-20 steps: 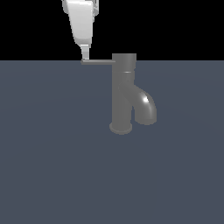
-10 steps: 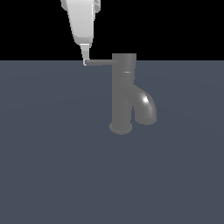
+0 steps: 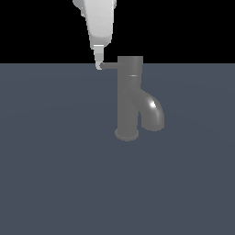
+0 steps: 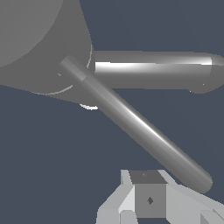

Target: Turn on the faucet by rotating a designated handle.

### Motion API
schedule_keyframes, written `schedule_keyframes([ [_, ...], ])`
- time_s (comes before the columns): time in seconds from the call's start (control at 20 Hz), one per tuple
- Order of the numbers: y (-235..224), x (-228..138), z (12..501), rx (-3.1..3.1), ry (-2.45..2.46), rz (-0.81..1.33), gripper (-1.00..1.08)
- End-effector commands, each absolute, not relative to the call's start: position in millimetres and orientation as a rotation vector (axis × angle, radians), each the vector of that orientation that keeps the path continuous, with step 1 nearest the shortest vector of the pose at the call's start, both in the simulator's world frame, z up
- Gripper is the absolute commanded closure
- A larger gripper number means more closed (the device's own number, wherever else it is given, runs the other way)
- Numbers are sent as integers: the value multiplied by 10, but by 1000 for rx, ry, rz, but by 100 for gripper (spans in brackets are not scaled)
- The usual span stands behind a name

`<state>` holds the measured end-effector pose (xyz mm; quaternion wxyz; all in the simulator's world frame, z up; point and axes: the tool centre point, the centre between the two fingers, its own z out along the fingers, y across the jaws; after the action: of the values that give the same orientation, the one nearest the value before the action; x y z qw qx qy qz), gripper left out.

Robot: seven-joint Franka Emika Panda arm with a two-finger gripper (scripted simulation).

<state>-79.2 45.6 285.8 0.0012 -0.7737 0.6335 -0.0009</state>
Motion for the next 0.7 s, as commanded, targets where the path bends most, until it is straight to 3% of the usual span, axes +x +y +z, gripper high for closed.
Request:
schedule_keyframes([
  [0.0, 254, -853, 2856, -2411, 2013, -2, 108],
  [0.65, -228, -1156, 2858, -2410, 2015, 0, 108],
])
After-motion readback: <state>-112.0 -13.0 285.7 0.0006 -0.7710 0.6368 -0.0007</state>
